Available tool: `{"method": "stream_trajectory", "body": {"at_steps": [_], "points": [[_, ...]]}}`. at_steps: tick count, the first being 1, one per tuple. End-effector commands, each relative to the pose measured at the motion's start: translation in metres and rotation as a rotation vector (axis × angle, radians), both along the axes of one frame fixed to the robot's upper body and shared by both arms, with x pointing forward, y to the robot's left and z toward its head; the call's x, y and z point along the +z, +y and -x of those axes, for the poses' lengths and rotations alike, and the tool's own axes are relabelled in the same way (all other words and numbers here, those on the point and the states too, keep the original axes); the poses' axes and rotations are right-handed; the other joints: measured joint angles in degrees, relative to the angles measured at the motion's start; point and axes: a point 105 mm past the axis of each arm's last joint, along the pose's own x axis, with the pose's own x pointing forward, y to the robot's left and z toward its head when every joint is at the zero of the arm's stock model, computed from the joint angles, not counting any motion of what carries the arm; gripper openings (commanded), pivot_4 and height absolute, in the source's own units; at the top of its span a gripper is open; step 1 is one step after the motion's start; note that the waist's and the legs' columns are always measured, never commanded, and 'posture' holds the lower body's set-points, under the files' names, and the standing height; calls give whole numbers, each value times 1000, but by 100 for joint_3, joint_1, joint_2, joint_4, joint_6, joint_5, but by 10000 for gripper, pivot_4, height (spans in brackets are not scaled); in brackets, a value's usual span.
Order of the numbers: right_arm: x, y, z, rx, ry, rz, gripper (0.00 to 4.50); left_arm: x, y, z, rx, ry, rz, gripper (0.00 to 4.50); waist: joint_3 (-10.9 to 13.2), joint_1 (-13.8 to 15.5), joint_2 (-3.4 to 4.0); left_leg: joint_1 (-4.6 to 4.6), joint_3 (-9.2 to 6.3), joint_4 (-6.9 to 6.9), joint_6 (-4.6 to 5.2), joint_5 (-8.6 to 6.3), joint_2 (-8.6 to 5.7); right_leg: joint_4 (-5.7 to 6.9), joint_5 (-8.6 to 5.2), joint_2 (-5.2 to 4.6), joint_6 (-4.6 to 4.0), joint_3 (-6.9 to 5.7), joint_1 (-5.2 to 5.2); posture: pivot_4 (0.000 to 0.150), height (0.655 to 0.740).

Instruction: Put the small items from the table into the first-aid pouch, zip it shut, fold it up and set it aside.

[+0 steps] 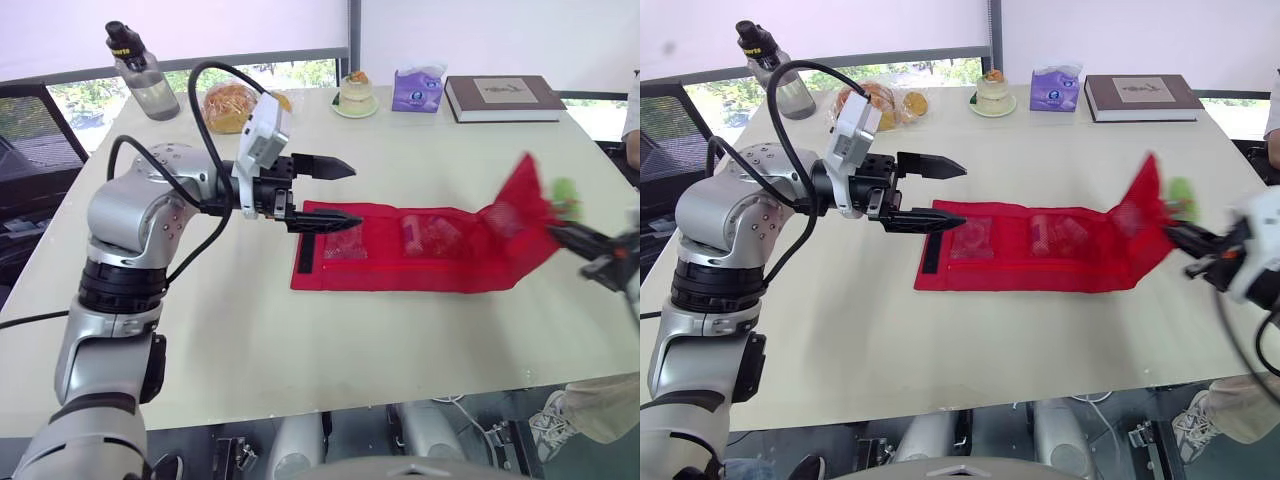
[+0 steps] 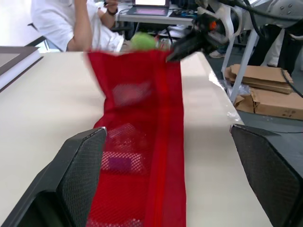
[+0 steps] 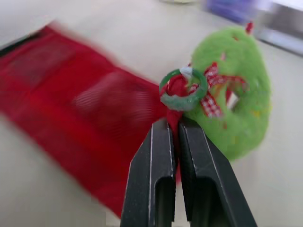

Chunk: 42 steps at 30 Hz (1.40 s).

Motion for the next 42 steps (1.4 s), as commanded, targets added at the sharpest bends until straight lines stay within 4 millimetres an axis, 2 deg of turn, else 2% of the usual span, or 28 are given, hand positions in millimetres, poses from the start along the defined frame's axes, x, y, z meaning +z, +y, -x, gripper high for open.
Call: {"method": "stream_trajectory", "body": {"at_steps": [1,3,6,9,12,13,14,16,18,20,21,23,27,30,34,37,42], "points": [[-20,25,-6,134,-2,132,1630,8,-1,3,-13,-48,8,45000,5,25,-1,-3,1,3,0,0,-1,1,-1,0,-1,2,-1,1500,7400],[-34,44,-11,221,21,158,1630,7,1,3,-10,-51,4,45000,9,37,-5,-12,2,9,0,0,-9,1,-2,-3,-2,11,-3,1500,7400],[-49,61,-13,315,37,248,1630,6,3,2,1,-56,-3,45000,14,37,-12,-18,10,16,0,0,-14,-2,0,-7,-1,26,-3,1500,7400],[-56,60,-23,280,40,310,1630,6,6,5,14,-52,5,45000,15,44,-14,-19,9,16,0,0,-15,-1,2,-8,-3,27,-3,1500,7400],[-52,55,-33,243,-7,350,1630,6,9,4,48,-57,24,45000,16,43,-15,-16,9,15,0,0,-14,8,2,-7,-3,26,-5,1500,7400],[-51,55,-32,247,-7,350,7403,6,10,2,65,-56,28,45000,16,44,-15,-16,7,16,0,0,-14,10,1,-6,-3,25,-5,1500,7400],[-48,55,-30,255,-1,336,10321,5,11,1,83,-53,32,45000,16,47,-15,-14,7,16,0,0,-14,13,1,-6,-3,25,-5,1500,7400],[-40,55,-24,269,7,293,18963,3,17,-3,127,-33,48,45000,16,49,-15,-13,6,17,0,0,-14,15,1,-5,-2,24,-5,1500,7400],[-28,54,-16,289,6,250,30145,-6,26,-9,201,15,64,45000,17,49,-14,-13,6,18,0,0,-13,16,1,-6,-2,25,-4,1500,7400],[-15,54,-5,318,-7,194,40869,-18,37,-27,358,47,95,45000,17,51,-15,-13,5,17,0,0,-12,15,2,-6,-1,24,-4,1500,7400],[-8,54,0,334,-21,166,44300,-26,43,-36,441,71,113,45000,17,54,-16,-13,3,17,0,0,-12,15,2,-6,-2,23,-3,1500,7400],[3,52,10,349,-43,97,44300,-45,53,-43,553,130,113,45000,18,63,-19,-13,0,18,0,0,-12,16,2,-6,0,21,-2,1500,7400],[21,42,23,347,-99,-4,44300,-76,67,-44,700,276,126,45000,24,57,-30,-13,1,19,-1,0,-11,17,6,-6,-5,21,0,1500,7400],[32,37,28,349,-130,-54,44300,-101,71,-41,784,383,118,45000,25,54,-32,-11,2,21,0,0,-11,18,9,-7,-7,22,0,1500,7400],[51,41,32,376,-166,-159,44300,-128,72,-35,853,534,98,45000,26,55,-33,-11,-1,20,-1,0,-11,19,14,-7,-17,19,1,1500,7400],[60,46,35,409,-183,-210,44300,-137,69,-32,864,643,109,45000,25,55,-35,-11,-1,20,-1,0,-12,19,15,-7,-19,19,1,1500,7400],[63,50,39,443,-171,-233,44300,-135,59,-36,838,863,228,45000,24,100,-36,-10,-5,21,0,0,-14,18,15,-8,-18,14,4,1500,7400]]}}
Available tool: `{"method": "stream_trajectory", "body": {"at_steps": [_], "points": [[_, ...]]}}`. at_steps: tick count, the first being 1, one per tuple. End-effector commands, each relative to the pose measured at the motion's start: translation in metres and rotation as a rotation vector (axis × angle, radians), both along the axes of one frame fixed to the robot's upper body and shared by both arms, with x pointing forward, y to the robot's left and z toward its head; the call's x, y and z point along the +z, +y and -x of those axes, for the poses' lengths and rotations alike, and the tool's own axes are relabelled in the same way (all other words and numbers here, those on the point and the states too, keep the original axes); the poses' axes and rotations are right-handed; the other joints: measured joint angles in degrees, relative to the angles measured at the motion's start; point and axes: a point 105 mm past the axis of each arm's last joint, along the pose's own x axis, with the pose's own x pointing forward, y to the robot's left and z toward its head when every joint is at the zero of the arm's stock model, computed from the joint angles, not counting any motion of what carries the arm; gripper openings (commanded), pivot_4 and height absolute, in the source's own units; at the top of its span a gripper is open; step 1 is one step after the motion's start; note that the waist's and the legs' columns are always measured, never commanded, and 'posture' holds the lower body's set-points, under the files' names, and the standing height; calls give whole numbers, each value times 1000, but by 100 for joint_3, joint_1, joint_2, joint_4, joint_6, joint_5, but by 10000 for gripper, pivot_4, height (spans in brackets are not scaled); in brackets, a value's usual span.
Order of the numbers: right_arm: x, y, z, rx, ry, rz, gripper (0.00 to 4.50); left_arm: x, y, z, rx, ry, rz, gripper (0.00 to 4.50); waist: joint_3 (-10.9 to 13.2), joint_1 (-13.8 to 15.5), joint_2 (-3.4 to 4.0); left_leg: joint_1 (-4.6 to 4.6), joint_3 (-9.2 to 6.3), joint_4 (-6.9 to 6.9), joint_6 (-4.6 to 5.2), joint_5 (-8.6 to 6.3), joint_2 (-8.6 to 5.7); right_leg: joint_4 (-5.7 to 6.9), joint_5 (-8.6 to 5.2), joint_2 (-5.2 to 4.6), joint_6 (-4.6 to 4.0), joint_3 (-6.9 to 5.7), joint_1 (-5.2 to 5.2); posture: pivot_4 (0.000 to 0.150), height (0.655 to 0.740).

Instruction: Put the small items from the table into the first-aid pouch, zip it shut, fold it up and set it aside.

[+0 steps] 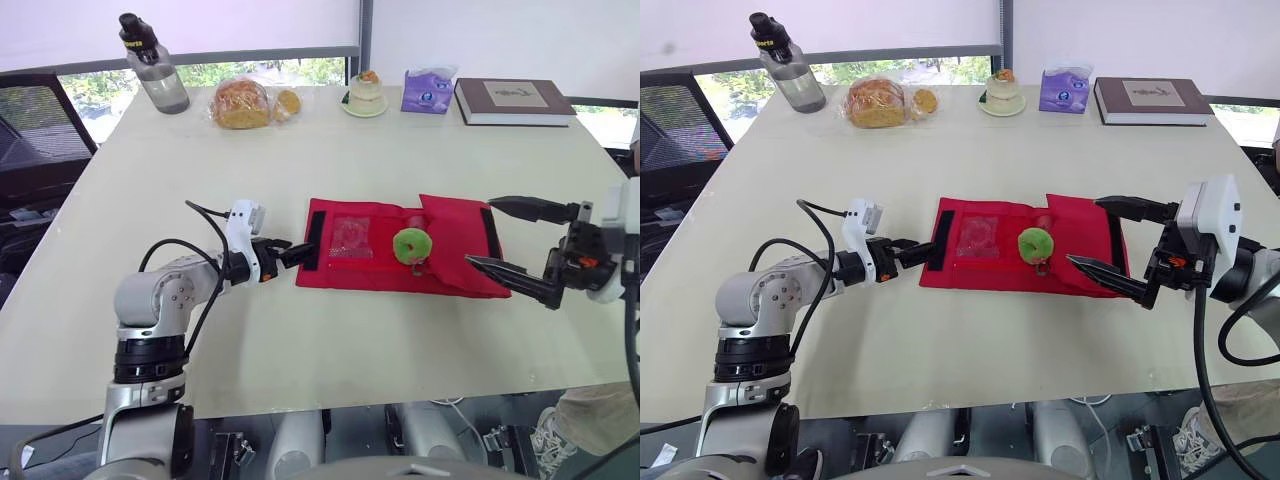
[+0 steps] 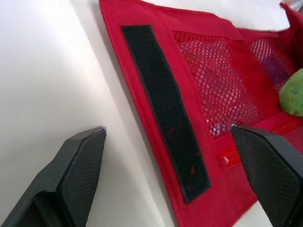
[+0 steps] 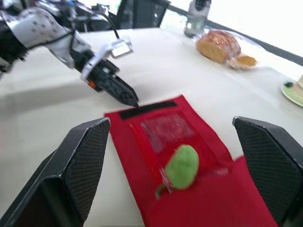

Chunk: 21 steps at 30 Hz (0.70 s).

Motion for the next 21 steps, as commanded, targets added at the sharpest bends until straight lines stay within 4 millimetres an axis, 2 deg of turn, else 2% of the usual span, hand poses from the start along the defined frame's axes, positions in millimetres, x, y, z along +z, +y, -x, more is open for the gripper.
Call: {"method": "stream_trajectory", "body": {"at_steps": [1,5,8,11,12,13,15,16,21], "points": [[12,2,5,13,-49,1,44300,5,-13,2,-35,105,145,45000,-1,21,-1,2,0,2,0,0,-2,0,0,-1,1,1,3,1500,7400],[14,5,4,23,-49,-2,44300,19,-22,-4,-63,135,229,45000,1,58,-4,1,-2,5,0,0,-4,-1,0,-1,1,-1,4,1500,7400],[16,7,3,34,-52,-1,45000,22,-17,-6,-57,149,236,37133,1,51,-4,2,-5,3,-1,0,-3,0,1,2,1,-3,3,1500,7400],[17,8,3,37,-58,0,45000,27,-10,-7,-46,148,265,22448,1,52,-4,3,-7,-2,-1,0,-2,0,1,3,0,-4,3,1500,7400],[17,9,3,38,-59,-1,45000,29,-8,-7,-44,144,270,18779,1,59,-4,2,-9,-2,-1,0,-1,0,1,3,-1,-5,2,1500,7400],[17,9,3,39,-60,-2,45000,30,-7,-6,-44,140,272,13030,1,64,-4,-1,-10,-2,-1,0,-1,-1,1,2,-1,-6,2,1500,7400],[17,11,2,41,-63,-5,45000,30,-6,-4,-52,132,279,6621,1,73,-4,-1,-10,-2,-2,0,-2,-1,1,0,-1,-6,2,1500,7400],[17,11,2,43,-64,-7,45000,30,-6,-3,-60,130,277,1481,1,78,-4,-1,-9,-1,-1,0,-3,-1,1,-1,-1,-6,3,1500,7400],[17,14,0,53,-66,-14,45000,25,-1,6,-78,132,258,527,1,70,-4,0,-8,-1,-2,0,-2,0,1,-2,-2,-5,2,1500,7400]]}}
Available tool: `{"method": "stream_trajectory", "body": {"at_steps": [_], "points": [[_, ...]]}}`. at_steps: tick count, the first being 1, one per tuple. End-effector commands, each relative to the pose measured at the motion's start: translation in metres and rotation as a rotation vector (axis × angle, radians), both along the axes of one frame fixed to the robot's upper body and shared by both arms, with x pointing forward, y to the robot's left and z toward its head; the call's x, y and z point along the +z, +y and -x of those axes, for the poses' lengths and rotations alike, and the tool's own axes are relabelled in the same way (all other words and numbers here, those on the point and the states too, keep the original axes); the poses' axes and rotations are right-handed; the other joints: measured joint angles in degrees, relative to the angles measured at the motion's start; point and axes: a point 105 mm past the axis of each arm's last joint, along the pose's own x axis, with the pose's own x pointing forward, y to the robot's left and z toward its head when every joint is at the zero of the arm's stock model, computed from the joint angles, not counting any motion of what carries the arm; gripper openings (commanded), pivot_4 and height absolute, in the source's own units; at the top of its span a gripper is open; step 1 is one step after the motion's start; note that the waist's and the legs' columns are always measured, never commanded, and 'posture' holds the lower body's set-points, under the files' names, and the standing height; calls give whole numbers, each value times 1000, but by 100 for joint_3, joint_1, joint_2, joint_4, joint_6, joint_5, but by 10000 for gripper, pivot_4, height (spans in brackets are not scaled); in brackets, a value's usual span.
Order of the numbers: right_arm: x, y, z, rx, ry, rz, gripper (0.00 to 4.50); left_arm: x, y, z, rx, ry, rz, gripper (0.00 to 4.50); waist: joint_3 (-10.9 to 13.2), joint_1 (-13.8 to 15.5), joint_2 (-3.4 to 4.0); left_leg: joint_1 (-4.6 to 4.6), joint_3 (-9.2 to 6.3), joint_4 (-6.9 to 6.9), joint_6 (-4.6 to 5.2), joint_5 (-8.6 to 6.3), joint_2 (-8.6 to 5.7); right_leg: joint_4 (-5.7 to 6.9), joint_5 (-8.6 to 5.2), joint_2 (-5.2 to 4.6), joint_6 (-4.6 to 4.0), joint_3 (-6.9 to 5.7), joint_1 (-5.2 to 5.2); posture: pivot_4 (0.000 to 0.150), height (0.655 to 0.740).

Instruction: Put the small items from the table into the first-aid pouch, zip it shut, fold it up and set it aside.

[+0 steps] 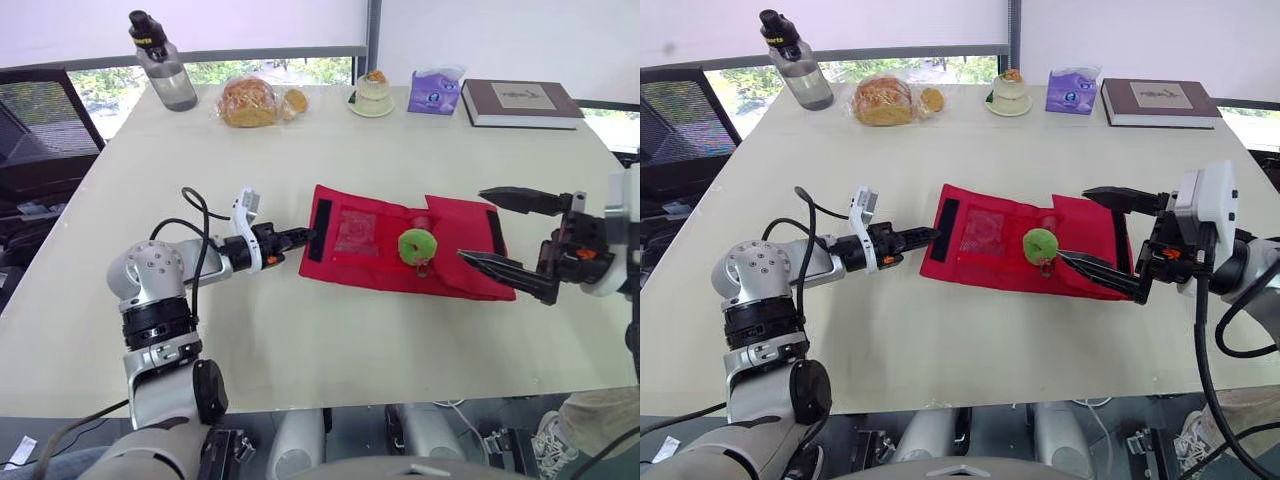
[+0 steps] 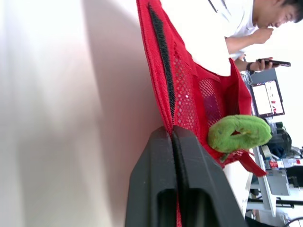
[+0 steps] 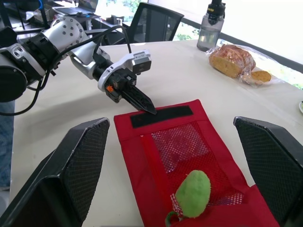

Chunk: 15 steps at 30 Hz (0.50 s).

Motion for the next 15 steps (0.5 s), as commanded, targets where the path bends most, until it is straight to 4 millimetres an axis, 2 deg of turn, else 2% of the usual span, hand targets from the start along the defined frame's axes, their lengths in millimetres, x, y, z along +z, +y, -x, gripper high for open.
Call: {"method": "stream_trajectory", "body": {"at_steps": [1,5,8,12,15], "points": [[8,4,2,22,-48,-8,45000,8,6,8,-28,-49,-6,527,0,-17,0,0,-1,0,0,0,0,0,0,1,0,-1,0,1500,7400],[4,7,-1,38,-39,1,45000,3,34,17,-5,-40,-69,527,1,-74,-2,1,0,-4,0,0,5,1,-1,4,-1,0,-4,1500,7400],[-2,11,-3,51,-31,33,45000,9,55,20,20,-61,-92,527,1,-105,-2,1,-1,-4,0,0,6,2,-1,3,-3,-2,-6,1500,7400],[-1,16,-2,93,-29,22,45000,18,73,28,19,-85,-99,527,2,-122,-2,0,2,-5,0,0,6,0,-2,-2,-5,-2,-7,1500,7400],[-1,20,-4,119,-28,32,45000,17,87,34,22,-78,-117,527,2,-138,-3,1,5,-8,0,0,8,-2,-3,-10,-5,0,-10,1500,7400]]}}
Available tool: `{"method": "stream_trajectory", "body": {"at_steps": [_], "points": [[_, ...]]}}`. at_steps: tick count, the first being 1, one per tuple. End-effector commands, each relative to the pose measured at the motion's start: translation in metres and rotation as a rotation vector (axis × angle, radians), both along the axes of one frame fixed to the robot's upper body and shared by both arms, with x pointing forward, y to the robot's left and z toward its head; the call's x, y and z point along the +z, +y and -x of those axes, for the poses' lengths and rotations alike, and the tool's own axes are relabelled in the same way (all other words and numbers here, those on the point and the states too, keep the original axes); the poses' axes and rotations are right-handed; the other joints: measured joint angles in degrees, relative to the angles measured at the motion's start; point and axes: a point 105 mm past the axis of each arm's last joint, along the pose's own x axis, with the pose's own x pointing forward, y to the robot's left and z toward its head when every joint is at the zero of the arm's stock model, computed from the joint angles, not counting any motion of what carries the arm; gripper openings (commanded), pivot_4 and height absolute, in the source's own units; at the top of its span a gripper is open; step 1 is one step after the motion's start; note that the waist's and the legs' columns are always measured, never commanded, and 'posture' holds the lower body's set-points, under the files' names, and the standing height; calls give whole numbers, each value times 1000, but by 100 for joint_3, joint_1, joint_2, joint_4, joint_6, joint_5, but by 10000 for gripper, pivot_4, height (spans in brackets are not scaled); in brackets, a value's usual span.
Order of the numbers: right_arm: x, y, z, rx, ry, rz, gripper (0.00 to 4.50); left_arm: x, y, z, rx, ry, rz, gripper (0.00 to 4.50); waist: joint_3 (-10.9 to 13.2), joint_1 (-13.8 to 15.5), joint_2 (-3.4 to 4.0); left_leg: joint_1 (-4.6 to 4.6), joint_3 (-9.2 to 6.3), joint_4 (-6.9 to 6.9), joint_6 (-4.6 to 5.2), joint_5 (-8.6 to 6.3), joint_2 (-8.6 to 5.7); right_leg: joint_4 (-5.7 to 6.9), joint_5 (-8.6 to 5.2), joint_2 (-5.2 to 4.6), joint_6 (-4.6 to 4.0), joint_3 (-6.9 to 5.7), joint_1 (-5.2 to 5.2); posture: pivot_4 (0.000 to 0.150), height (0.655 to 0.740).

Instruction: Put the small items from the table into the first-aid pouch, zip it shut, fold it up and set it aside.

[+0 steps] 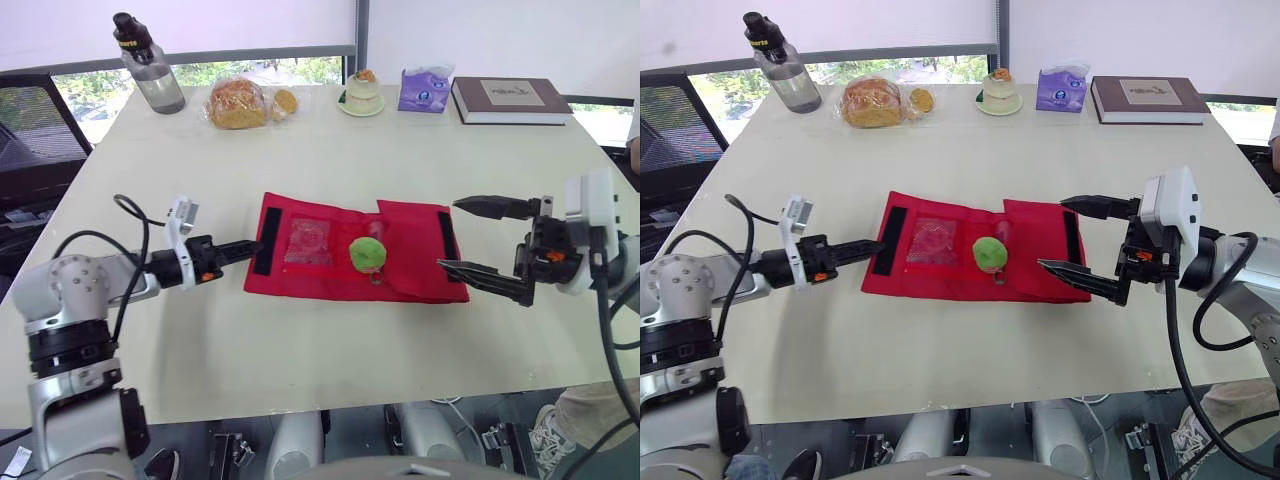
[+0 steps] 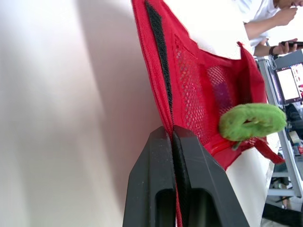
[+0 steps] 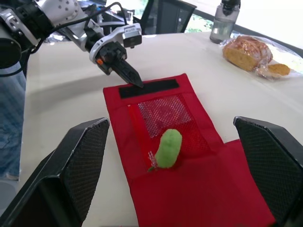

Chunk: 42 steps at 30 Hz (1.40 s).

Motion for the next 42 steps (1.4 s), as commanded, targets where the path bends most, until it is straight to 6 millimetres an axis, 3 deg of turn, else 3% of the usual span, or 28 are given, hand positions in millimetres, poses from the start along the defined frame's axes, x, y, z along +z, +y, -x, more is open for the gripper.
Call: {"method": "stream_trajectory", "body": {"at_steps": [1,6,10,13,15,21,23,26,28,33,38,42], "points": [[6,5,1,45,-40,11,45000,9,14,6,-15,-41,-5,527,1,-3,-1,0,1,0,0,0,0,0,-1,-1,-1,0,-1,1500,7400],[-1,7,-14,37,-30,39,45000,10,20,9,-49,-67,-29,527,1,11,-1,0,7,-1,0,0,6,0,-10,-18,-17,-7,-2,1500,7400],[-15,13,-39,-14,-7,16,45000,18,21,5,-71,-116,-42,527,2,10,-6,0,15,0,1,0,1,-1,-10,-45,-17,-25,-3,1500,7400],[-38,24,-55,25,44,20,37663,24,19,1,-98,-151,-60,0,3,10,-8,-2,18,1,1,0,-3,-1,-9,-45,-16,-30,-5,1500,7400],[-55,29,-67,41,44,59,29863,31,15,-1,-128,-178,-63,0,4,6,-10,-2,18,0,1,0,-6,0,-5,-41,-9,-32,-6,1500,7400],[-91,38,-94,50,10,209,924,52,-1,-3,-218,-257,-49,0,7,5,-9,-6,19,-1,1,0,-11,-1,1,-39,2,-34,-9,1500,7400],[-114,36,-100,46,1,317,924,64,-16,-7,-266,-307,-26,0,9,13,-11,-5,19,-3,0,0,-12,0,1,-40,3,-34,-8,1500,7400],[-128,39,-104,48,-7,360,924,77,-33,-8,-324,-360,12,0,9,45,-14,-7,11,3,0,0,-13,0,1,-39,3,-44,-4,1500,7400],[-134,47,-105,53,-5,371,924,92,-60,-7,-413,-414,55,0,8,27,-16,-4,12,4,0,0,-13,3,2,-40,4,-41,-1,1500,7400],[-138,57,-109,34,-7,376,924,110,-102,-2,-563,-477,135,0,2,-43,-23,6,10,9,-4,3,-10,11,4,-28,7,-37,4,1500,7400],[-142,60,-112,7,7,374,924,115,-143,-4,-695,-499,206,0,2,-94,-23,8,-1,1,-6,4,-3,14,4,-5,4,-33,3,1500,7400],[-145,59,-113,-8,25,363,924,115,-164,-5,-756,-514,216,0,2,-114,-23,8,-3,1,-11,7,-2,14,4,-2,4,-30,3,1500,7400]]}}
